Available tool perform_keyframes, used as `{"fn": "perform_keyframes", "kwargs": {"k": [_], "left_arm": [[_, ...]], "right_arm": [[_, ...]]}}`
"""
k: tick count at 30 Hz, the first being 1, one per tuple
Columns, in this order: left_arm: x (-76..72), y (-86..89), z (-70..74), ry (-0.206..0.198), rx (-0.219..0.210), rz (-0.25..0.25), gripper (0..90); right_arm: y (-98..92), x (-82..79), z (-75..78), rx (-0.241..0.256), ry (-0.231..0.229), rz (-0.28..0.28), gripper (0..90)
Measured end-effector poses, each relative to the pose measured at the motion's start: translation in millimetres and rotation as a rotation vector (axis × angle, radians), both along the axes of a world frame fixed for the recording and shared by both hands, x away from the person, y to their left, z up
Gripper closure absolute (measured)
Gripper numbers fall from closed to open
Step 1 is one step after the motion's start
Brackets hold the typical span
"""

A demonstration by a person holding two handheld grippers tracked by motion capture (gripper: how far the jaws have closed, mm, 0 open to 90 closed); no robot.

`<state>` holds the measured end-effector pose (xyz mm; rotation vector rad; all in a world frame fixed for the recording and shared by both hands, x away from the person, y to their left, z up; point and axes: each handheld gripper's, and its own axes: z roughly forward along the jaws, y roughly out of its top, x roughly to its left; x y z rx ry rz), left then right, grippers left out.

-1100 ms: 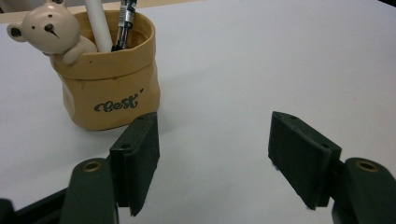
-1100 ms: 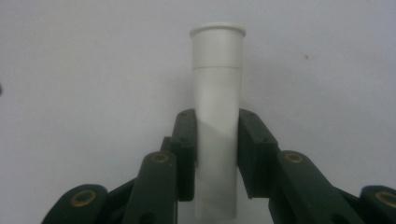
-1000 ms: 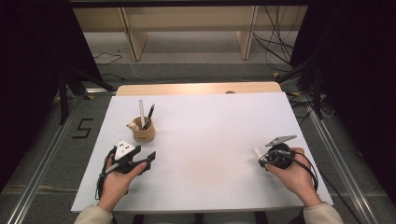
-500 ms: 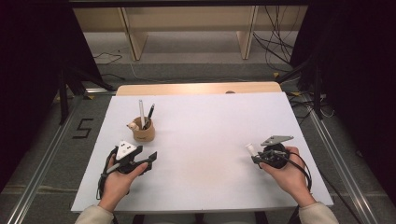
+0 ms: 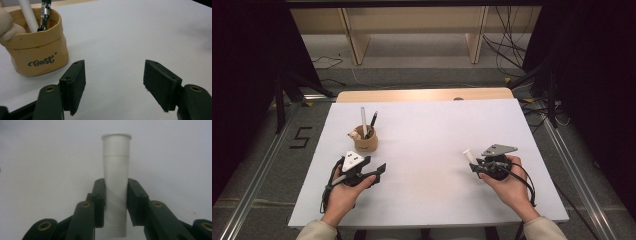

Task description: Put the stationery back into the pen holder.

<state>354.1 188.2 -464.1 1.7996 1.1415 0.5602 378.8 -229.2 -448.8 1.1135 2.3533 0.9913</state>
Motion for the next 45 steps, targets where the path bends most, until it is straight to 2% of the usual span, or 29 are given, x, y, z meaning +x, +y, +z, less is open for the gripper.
{"fn": "perform_keyframes", "kwargs": {"k": [13, 22, 32, 36, 45], "left_arm": [[3.4, -20.1, 4.1, -0.009, -0.010, -0.050, 33.2], [7.1, -42.9, 8.0, -0.013, -0.023, -0.106, 33.0], [16.8, -78.0, 12.3, -0.002, -0.066, -0.176, 32.5], [22.0, -91.7, 14.0, 0.004, -0.098, -0.191, 32.6], [29.8, -112.9, 13.4, 0.016, -0.137, -0.214, 32.7]], "right_arm": [[29.7, 2.8, -3.9, 0.038, -0.040, 0.056, 70.2], [51.5, 3.7, -4.8, 0.061, -0.068, 0.092, 70.2], [70.1, 4.2, -7.5, 0.072, -0.075, 0.129, 70.3], [74.1, 4.1, -7.8, 0.079, -0.084, 0.135, 70.2], [81.9, 3.5, -9.6, 0.082, -0.082, 0.149, 70.2]]}}
